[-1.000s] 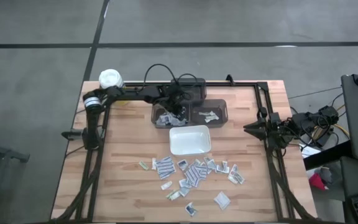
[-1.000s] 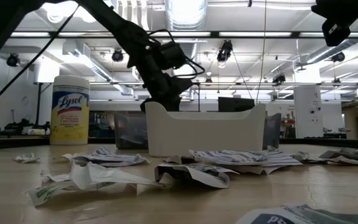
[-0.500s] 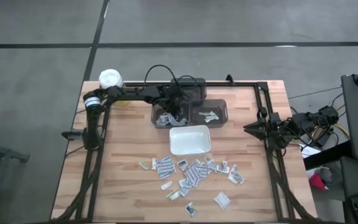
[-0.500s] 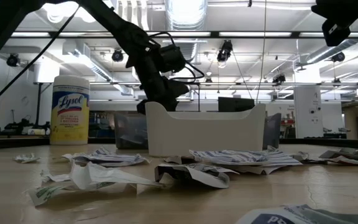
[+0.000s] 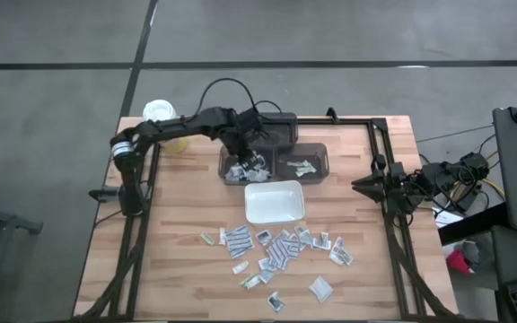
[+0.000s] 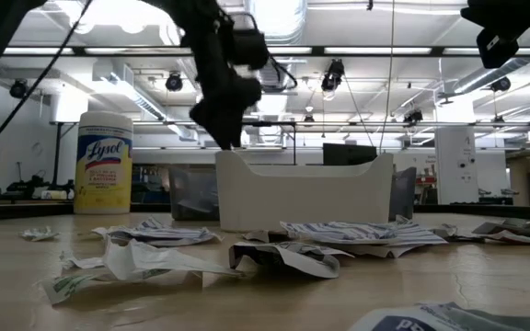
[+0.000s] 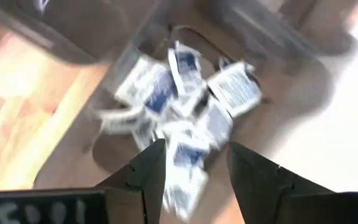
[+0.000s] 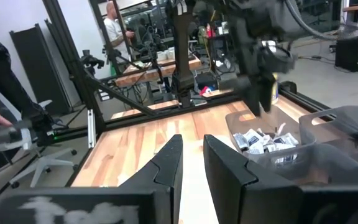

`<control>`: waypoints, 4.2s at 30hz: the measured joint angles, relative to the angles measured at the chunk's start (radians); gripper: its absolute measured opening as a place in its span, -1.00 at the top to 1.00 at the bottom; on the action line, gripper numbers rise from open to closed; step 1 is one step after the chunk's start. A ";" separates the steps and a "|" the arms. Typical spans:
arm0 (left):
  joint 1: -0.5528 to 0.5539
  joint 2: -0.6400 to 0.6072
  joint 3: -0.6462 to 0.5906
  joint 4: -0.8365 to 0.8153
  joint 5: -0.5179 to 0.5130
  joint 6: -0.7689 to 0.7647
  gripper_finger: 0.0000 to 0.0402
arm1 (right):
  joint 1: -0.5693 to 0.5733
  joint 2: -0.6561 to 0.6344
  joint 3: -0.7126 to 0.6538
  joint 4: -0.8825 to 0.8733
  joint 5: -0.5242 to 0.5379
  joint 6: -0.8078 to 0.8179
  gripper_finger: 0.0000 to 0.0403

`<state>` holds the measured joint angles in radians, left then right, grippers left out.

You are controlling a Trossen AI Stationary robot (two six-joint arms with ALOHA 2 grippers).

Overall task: Pick & Place First Aid Supplies
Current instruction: Put the alcohol pad into the bottom left black bin

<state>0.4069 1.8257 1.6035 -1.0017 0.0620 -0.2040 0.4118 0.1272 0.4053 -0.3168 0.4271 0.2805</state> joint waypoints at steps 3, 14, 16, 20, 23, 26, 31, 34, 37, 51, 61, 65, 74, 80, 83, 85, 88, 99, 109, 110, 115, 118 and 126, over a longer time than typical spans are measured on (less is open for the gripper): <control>-0.029 -0.046 0.054 -0.101 0.000 -0.036 0.19 | 0.000 0.000 0.000 0.003 0.000 0.000 0.70; -0.298 -0.265 0.048 -0.143 -0.013 -0.308 0.19 | 0.000 0.001 0.000 0.006 -0.005 0.000 0.70; -0.366 -0.284 0.040 -0.143 -0.041 -0.366 0.19 | 0.000 0.001 0.000 0.006 -0.005 0.000 0.70; -0.499 -0.302 0.022 -0.137 -0.115 -0.471 0.19 | 0.000 0.001 0.000 0.007 -0.006 0.000 0.70; -0.588 -0.295 0.007 -0.133 -0.161 -0.544 0.19 | 0.000 0.001 0.000 0.007 -0.008 0.012 0.70; -0.674 -0.282 -0.010 -0.105 -0.255 -0.581 0.19 | 0.000 0.001 0.000 0.007 -0.008 0.029 0.70; -0.796 -0.291 -0.089 0.079 -0.445 -0.579 0.19 | 0.000 0.004 0.000 0.008 -0.032 0.052 0.70; -0.844 -0.314 -0.157 0.198 -0.471 -0.579 0.19 | 0.000 0.023 0.000 0.025 -0.066 0.053 0.70; -0.872 -0.338 -0.238 0.293 -0.490 -0.580 0.19 | 0.000 0.071 0.000 0.081 -0.105 0.053 0.70; -0.893 -0.583 -0.727 0.722 -0.496 -0.593 0.19 | 0.038 0.516 0.022 0.377 -0.300 0.197 0.70; -0.893 -0.868 -0.964 0.725 -0.536 -0.559 0.19 | 0.121 0.815 0.259 0.375 -0.289 0.259 0.70; -0.894 -0.988 -1.020 0.720 -0.519 -0.503 0.19 | 0.135 0.949 0.387 0.293 -0.290 0.332 0.70; -0.894 -1.194 -1.120 0.716 -0.436 -0.388 0.19 | 0.196 1.254 0.711 -0.011 -0.294 0.576 0.70; -0.894 -1.243 -1.136 0.714 -0.380 -0.317 0.19 | 0.233 1.458 0.924 -0.167 -0.298 0.736 0.70; -0.894 -1.246 -1.133 0.715 -0.356 -0.283 0.19 | 0.239 1.551 1.013 -0.202 -0.327 0.816 0.70; -0.894 -1.250 -1.133 0.714 -0.348 -0.265 0.19 | 0.239 1.608 1.060 -0.210 -0.371 0.867 0.70; -0.894 -1.251 -1.133 0.714 -0.342 -0.241 0.19 | 0.238 1.687 1.115 -0.210 -0.432 0.955 0.70; -0.894 -1.251 -1.133 0.710 -0.300 -0.167 0.19 | 0.238 1.887 1.222 -0.211 -0.489 1.206 0.70; -0.894 -1.252 -1.133 0.654 -0.268 -0.161 0.19 | 0.222 2.055 1.421 -0.384 -0.513 1.198 0.70; -0.894 -1.252 -1.133 0.651 -0.266 -0.161 0.19 | 0.219 2.072 1.447 -0.416 -0.514 1.198 0.70; -0.894 -1.255 -1.133 0.653 -0.256 -0.161 0.19 | 0.201 2.153 1.596 -0.598 -0.514 1.168 0.70; -0.894 -1.255 -1.133 0.653 -0.244 -0.161 0.19 | 0.192 2.201 1.671 -0.658 -0.529 1.137 0.70; -0.894 -1.255 -1.133 0.653 -0.234 -0.162 0.19 | 0.183 2.286 1.754 -0.687 -0.586 1.109 0.70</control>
<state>-0.4873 0.5705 0.4706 -0.3490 -0.1722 -0.3656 0.5945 2.4128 2.1595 -1.0035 -0.1592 1.3899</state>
